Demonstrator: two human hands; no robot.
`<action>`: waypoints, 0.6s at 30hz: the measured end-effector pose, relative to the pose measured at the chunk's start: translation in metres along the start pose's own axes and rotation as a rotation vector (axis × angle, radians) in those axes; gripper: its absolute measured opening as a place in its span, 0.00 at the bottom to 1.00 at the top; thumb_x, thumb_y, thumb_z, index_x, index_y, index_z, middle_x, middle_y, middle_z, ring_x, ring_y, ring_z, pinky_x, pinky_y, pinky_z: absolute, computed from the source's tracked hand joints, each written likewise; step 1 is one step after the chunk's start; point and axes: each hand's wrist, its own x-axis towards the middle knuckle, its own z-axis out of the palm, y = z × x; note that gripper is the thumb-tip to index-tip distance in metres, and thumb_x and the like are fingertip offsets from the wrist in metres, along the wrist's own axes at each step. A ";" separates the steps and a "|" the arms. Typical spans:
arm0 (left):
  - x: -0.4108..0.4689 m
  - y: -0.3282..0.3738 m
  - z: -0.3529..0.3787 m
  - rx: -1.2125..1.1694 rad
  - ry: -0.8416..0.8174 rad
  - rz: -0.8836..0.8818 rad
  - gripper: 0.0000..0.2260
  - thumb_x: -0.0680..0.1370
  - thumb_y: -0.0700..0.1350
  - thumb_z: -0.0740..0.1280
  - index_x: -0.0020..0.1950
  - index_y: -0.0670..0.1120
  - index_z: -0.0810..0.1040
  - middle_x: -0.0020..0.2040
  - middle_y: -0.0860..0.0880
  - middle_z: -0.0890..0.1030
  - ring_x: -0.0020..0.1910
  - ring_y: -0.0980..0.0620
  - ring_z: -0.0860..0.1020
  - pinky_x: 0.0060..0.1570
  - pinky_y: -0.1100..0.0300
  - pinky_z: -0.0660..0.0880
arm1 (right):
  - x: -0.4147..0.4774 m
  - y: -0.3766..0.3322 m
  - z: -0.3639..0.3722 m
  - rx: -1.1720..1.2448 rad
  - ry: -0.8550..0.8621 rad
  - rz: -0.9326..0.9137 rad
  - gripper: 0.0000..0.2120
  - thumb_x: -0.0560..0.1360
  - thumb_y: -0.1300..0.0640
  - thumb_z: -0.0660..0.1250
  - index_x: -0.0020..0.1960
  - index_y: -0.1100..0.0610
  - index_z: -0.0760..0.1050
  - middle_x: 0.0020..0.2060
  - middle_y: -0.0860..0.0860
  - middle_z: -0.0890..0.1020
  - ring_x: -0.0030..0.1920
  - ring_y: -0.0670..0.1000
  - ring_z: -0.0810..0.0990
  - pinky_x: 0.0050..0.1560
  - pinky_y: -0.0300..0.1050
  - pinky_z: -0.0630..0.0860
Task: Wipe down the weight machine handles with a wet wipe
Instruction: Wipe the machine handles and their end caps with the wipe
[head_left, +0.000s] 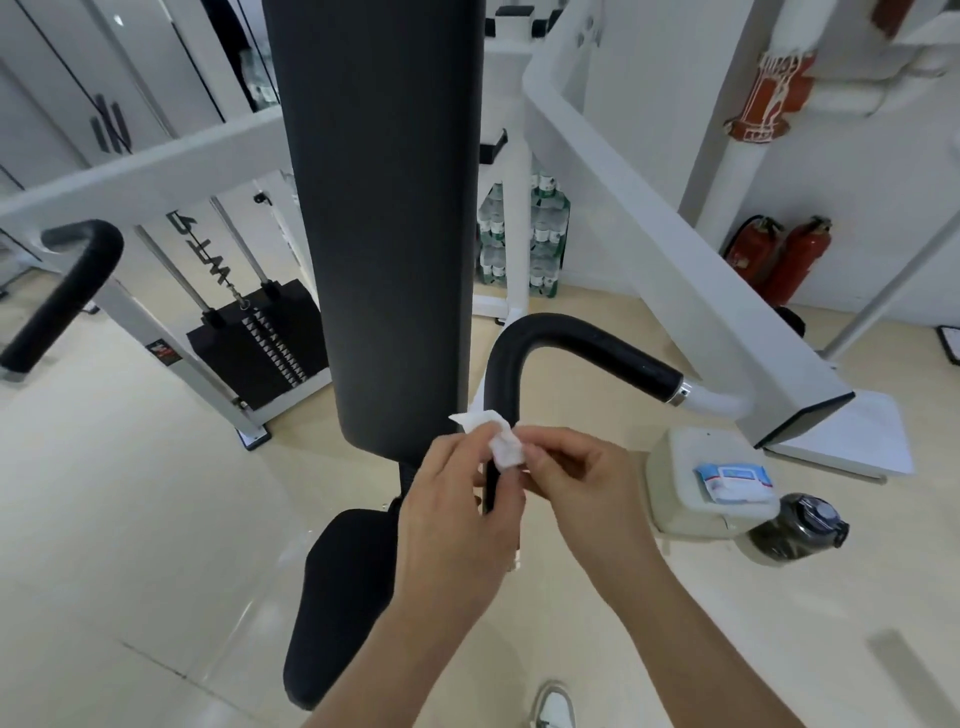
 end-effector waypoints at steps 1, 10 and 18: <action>0.002 0.001 0.001 0.013 0.005 -0.018 0.10 0.76 0.51 0.66 0.56 0.59 0.74 0.44 0.61 0.73 0.45 0.63 0.74 0.35 0.73 0.69 | -0.003 0.000 -0.004 0.043 -0.048 0.016 0.11 0.76 0.67 0.65 0.50 0.56 0.83 0.44 0.50 0.86 0.47 0.49 0.85 0.49 0.43 0.81; 0.019 0.000 0.026 0.309 0.163 -0.009 0.16 0.80 0.48 0.61 0.63 0.43 0.77 0.47 0.49 0.76 0.45 0.54 0.70 0.43 0.63 0.68 | 0.004 0.004 -0.007 -0.191 0.086 -0.220 0.10 0.76 0.62 0.67 0.51 0.48 0.81 0.49 0.44 0.80 0.46 0.46 0.81 0.41 0.43 0.80; 0.023 -0.002 0.024 0.422 0.007 -0.001 0.22 0.80 0.53 0.48 0.59 0.43 0.76 0.53 0.48 0.75 0.52 0.49 0.72 0.52 0.60 0.67 | -0.002 0.014 -0.006 -0.393 0.064 -0.305 0.14 0.77 0.63 0.64 0.57 0.49 0.80 0.44 0.41 0.84 0.43 0.43 0.82 0.44 0.40 0.79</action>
